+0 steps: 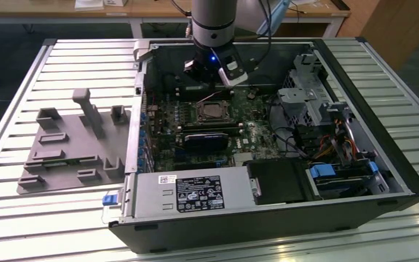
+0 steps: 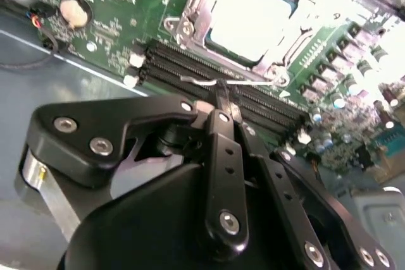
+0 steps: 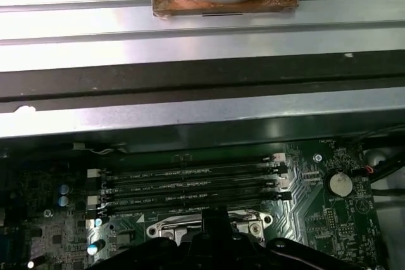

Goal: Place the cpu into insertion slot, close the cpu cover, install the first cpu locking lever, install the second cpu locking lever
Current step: 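Install the first cpu locking lever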

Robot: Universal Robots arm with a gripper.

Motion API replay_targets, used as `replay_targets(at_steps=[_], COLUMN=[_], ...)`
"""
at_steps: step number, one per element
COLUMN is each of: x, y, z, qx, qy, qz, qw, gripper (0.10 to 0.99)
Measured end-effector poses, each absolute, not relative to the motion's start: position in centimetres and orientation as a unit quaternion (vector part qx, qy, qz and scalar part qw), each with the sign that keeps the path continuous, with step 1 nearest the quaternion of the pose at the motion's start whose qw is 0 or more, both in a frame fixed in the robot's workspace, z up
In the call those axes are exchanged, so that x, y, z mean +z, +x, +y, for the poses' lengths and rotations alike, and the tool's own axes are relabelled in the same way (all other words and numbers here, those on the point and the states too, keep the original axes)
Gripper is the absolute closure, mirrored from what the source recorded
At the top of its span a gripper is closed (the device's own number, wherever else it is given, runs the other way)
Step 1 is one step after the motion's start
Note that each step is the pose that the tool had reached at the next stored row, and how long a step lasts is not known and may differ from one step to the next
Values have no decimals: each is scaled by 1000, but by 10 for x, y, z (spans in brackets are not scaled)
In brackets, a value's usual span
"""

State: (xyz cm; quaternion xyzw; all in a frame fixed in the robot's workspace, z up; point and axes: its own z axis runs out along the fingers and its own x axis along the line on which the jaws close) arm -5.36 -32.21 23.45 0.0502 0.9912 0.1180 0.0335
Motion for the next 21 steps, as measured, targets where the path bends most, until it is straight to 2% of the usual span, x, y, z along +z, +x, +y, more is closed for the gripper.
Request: replay_targets(at_steps=[1,3,4,21], x=[234,230,229,224], y=[-54,-58,-59,-59], z=[-322,-322,-322,-315], qx=[117,113,112,103], qy=[50,49,48,48], qz=[991,991,991,992], qw=[36,52,54,55], gripper=[984,984,984,984])
